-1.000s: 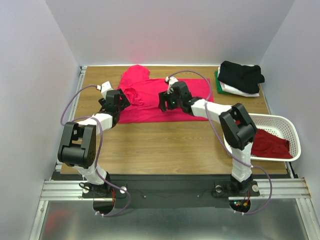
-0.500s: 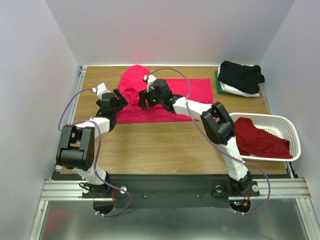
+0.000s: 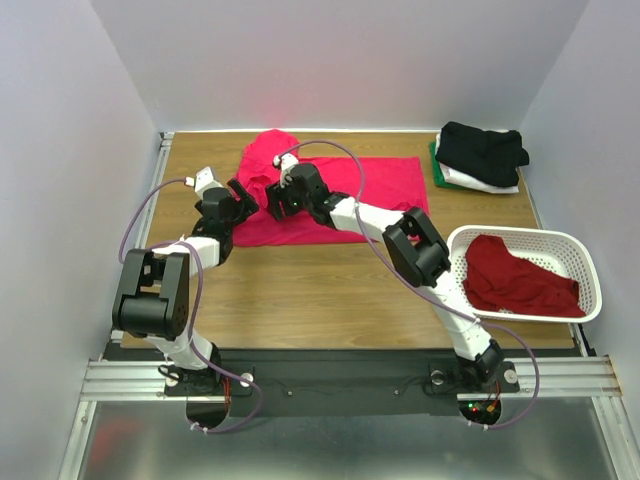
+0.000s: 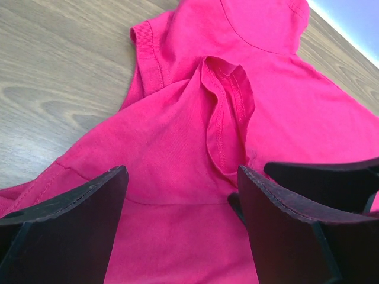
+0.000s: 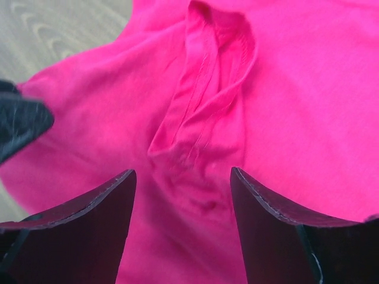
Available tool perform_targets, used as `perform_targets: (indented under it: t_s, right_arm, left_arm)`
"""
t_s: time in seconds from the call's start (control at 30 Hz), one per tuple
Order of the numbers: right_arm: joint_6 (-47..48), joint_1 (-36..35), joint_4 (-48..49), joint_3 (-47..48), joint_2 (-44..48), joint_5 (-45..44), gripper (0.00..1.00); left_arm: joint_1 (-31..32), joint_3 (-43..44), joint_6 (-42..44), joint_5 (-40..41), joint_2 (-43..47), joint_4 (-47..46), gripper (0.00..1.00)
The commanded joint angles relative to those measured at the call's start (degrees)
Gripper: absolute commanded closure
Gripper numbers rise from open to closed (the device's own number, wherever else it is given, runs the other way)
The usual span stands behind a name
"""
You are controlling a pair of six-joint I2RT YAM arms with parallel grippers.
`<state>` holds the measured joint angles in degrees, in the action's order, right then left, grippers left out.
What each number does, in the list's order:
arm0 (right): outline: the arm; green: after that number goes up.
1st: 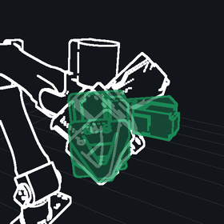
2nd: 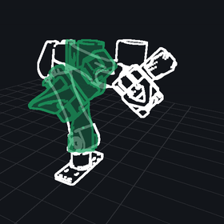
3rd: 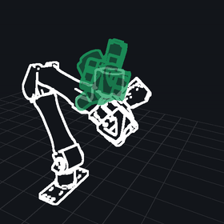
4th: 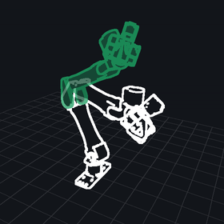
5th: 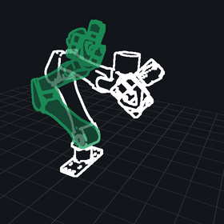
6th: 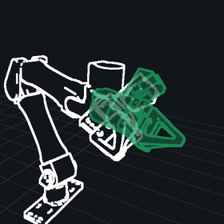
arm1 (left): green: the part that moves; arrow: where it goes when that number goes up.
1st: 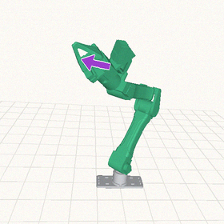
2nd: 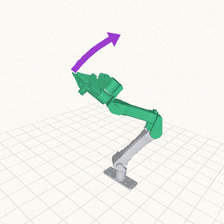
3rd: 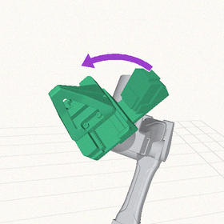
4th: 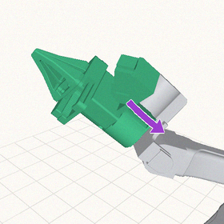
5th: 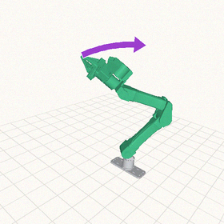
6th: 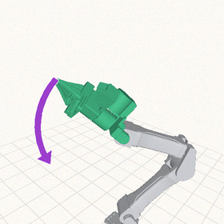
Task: Fold and stack the t-shirts
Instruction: Fold the tshirt
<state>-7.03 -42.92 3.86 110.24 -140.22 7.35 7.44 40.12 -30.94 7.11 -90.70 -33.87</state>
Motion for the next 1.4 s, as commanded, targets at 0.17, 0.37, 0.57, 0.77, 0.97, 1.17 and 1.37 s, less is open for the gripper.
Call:
perform_targets:
  t_s: [0.17, 0.37, 0.57, 0.77, 0.97, 1.17, 1.37]
  right_arm:
    - [2.63, -1.64, -1.13, 8.41, -4.79, -7.00, 0.39]
    - [3.07, -1.91, -2.19, 9.82, -5.76, -9.38, 0.71]
    - [2.54, -1.91, -2.27, 10.00, -4.97, -15.87, 0.95]
    - [1.50, -0.86, -2.28, 11.40, -4.53, -24.05, 0.94]
    - [-2.64, 2.39, -2.54, 12.81, -5.15, -23.88, 0.61]
    - [-5.45, 4.68, -2.72, 12.38, -4.80, -26.25, 0.18]
    - [-2.30, 4.42, -2.45, 8.95, -1.90, -17.13, 0.13]
  left_arm:
    - [-0.24, -0.04, 0.18, -2.10, -0.18, -3.22, 0.14]
    - [-0.24, 0.40, 0.26, -3.07, -1.24, -3.49, 0.14]
    - [-0.24, 0.66, -0.09, -3.77, -2.29, -3.57, 0.14]
    - [-0.24, 0.75, 0.18, -4.13, -2.47, -3.57, 0.14]
    - [-0.24, 1.63, 0.26, -4.83, -3.26, -2.78, 0.14]
    - [-0.24, 1.63, 0.26, -4.92, -3.35, -2.52, 0.14]
    - [-0.24, 1.72, 0.35, -4.92, -3.44, -2.61, 0.14]
